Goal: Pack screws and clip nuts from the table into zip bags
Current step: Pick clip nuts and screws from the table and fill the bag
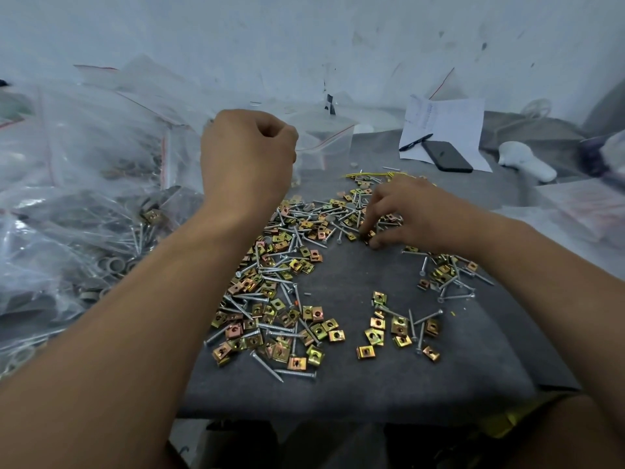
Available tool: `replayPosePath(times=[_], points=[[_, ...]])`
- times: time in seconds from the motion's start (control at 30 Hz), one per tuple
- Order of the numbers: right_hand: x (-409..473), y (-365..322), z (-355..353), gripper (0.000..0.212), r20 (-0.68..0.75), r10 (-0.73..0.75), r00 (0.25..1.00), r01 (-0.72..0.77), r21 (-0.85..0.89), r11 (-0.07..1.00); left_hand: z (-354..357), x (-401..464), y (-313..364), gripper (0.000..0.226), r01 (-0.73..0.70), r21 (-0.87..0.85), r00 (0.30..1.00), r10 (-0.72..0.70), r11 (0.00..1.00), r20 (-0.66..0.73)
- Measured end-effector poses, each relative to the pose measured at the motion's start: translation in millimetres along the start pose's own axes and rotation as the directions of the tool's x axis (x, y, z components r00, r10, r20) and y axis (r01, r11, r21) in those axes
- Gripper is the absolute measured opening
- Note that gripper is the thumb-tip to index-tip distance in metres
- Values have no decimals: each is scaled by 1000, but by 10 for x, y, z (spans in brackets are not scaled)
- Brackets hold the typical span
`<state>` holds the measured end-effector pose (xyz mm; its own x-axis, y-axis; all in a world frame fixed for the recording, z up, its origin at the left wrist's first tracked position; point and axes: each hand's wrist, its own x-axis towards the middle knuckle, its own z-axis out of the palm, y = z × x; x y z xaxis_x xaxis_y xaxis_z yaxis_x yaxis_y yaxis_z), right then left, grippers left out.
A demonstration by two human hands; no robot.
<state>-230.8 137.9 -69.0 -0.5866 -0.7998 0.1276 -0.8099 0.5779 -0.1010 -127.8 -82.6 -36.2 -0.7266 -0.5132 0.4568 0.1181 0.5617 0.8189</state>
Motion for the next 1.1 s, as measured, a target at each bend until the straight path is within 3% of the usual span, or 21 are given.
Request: replayPosePath(times=[0.33, 0.5, 0.6, 0.77, 0.83, 1.0, 1.1], points=[[5, 65, 26, 12, 23, 38, 999, -37, -32, 999, -30, 5, -10, 24, 14, -1, 1000, -14, 1000, 1], [38, 139, 103, 16, 70, 150, 986, -140, -136, 981, -4, 16, -45, 23, 30, 18, 999, -31, 999, 43], [5, 112, 84, 14, 93, 136, 986, -128, -82, 988, 14, 14, -57, 23, 18, 45, 999, -20, 999, 38], [-146, -21, -213, 14, -143, 145, 979, -84, 366, 927, 65, -20, -33, 25, -74, 126, 993, 62, 989, 97], [-233, -95, -336, 17, -246, 171, 954, -40, 462, 886, 108, -39, -3, 26, -143, 168, 984, 122, 975, 132], [-328, -255, -454, 10, -419, 178, 891, 18, 424, 905, 186, -120, 114, 16, -307, 198, 938, 261, 931, 227], [-315, -299, -473, 11, -447, 176, 877, -3, 361, 933, 202, -161, 144, 16, -343, 195, 925, 295, 919, 239]])
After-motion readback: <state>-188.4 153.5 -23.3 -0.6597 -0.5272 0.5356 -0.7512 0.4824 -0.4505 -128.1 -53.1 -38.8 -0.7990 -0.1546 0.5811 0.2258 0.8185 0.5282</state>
